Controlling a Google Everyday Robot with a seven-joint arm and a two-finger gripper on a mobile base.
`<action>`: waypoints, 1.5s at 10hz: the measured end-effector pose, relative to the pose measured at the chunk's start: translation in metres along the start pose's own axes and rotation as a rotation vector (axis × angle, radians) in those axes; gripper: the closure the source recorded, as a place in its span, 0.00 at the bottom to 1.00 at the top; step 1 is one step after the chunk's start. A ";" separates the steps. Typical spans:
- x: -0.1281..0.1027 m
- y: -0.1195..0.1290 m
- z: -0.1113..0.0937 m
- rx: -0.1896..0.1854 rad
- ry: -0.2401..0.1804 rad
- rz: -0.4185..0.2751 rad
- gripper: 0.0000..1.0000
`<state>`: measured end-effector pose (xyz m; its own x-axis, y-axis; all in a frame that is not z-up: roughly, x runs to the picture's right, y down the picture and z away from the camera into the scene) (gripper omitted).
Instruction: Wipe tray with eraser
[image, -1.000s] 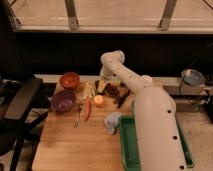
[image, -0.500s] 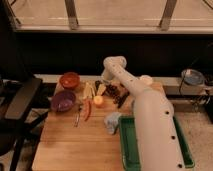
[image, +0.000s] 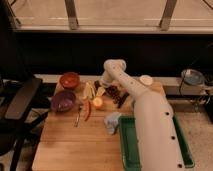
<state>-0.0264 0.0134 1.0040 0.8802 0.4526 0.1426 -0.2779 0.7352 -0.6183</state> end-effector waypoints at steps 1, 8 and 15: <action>-0.001 0.002 0.002 -0.006 -0.004 -0.008 0.20; -0.014 0.004 -0.004 0.026 0.000 -0.072 0.83; -0.024 -0.007 -0.074 0.145 -0.030 -0.119 1.00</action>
<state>-0.0175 -0.0400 0.9471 0.8990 0.3711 0.2325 -0.2267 0.8486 -0.4780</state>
